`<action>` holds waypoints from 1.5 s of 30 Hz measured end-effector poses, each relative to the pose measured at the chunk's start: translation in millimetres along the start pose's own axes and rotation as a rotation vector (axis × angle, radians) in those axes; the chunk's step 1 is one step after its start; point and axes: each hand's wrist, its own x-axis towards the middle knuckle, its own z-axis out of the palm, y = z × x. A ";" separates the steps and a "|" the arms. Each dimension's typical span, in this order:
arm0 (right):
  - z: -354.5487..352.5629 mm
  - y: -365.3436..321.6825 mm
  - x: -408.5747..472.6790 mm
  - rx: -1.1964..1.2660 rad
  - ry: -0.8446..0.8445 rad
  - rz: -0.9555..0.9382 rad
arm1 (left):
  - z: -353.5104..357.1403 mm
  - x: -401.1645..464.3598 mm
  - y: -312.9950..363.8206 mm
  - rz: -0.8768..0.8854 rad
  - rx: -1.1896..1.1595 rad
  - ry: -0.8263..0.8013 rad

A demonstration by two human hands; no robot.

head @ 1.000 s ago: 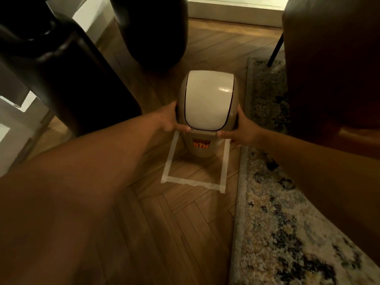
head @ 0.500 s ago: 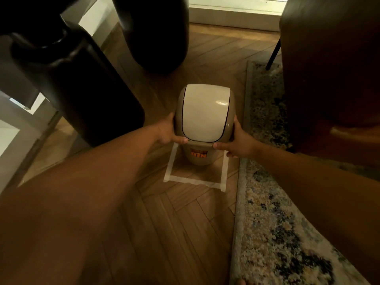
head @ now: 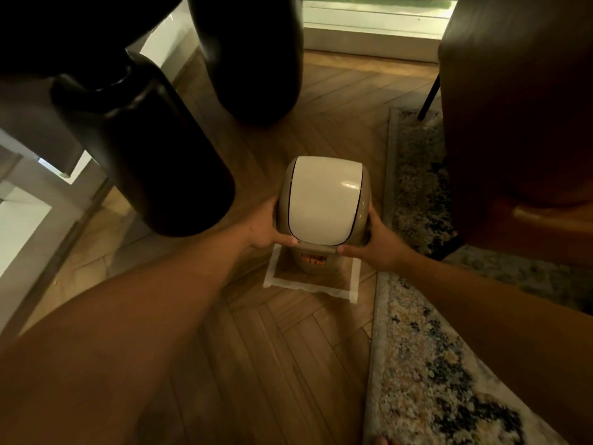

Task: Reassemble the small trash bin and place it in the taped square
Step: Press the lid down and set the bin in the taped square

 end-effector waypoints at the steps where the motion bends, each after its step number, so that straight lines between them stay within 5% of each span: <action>1: 0.3 0.3 -2.4 -0.057 0.021 -0.004 | 0.4 -1.7 -0.9 0.015 0.013 0.031; 8: -0.3 6.1 -15.7 -0.258 0.194 -0.162 | 13.3 -15.0 -14.5 0.137 0.059 0.179; 25: -6.8 4.7 -2.3 -0.280 0.045 -0.011 | 22.9 -16.8 -18.8 0.047 0.153 0.242; 45: 1.4 6.3 -5.4 -0.220 0.125 -0.155 | 17.0 -14.3 -22.0 0.163 0.145 0.241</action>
